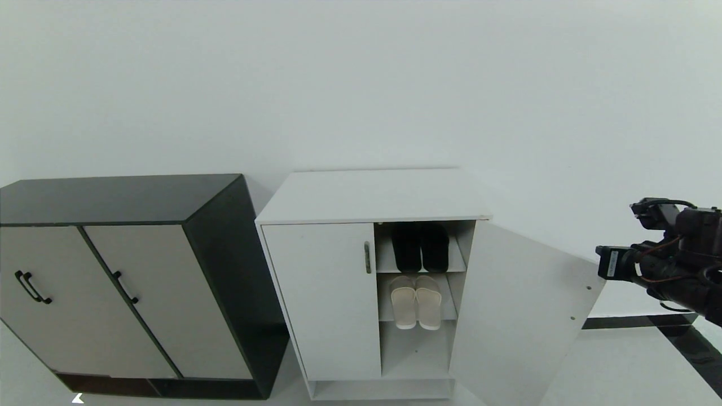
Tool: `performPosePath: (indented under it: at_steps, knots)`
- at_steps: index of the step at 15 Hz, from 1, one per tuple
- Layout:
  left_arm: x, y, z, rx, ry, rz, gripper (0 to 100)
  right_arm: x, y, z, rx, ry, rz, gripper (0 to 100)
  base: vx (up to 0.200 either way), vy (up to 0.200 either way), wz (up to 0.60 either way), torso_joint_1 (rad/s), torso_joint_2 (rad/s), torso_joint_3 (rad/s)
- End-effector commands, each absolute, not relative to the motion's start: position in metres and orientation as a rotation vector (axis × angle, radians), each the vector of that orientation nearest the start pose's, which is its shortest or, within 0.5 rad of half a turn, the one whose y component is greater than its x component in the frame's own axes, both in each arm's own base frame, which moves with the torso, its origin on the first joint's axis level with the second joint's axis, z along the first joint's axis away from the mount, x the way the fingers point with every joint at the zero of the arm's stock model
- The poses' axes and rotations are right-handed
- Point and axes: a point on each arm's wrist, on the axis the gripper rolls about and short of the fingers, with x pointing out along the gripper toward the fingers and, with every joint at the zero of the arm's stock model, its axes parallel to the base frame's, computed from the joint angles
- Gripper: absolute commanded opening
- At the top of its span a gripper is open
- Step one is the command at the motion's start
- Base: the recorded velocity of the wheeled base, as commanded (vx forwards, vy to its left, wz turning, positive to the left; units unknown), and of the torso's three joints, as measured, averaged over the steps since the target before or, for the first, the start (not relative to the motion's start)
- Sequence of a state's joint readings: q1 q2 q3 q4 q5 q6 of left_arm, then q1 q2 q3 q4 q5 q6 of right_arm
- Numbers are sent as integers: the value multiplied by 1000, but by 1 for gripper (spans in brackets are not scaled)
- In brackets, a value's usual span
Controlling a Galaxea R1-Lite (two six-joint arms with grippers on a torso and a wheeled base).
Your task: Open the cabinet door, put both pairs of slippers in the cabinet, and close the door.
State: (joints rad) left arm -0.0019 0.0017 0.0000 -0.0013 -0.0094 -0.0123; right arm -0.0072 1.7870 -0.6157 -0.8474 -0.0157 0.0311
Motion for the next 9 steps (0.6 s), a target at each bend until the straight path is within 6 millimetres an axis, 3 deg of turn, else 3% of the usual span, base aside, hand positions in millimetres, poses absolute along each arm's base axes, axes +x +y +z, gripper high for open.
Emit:
performPosePath:
  at_steps: [1, 9]
  knots:
    - [-23, 0, 76, -14, 0, -11, 0, 314, -18, 113, 38, 364, -72, 0, 0, 0, 0, 0, 0, 0]
    - [-23, 0, 76, -14, 0, -9, 0, 330, -37, 94, 50, 397, -129, 0, 0, 0, 0, 0, 0, 0]
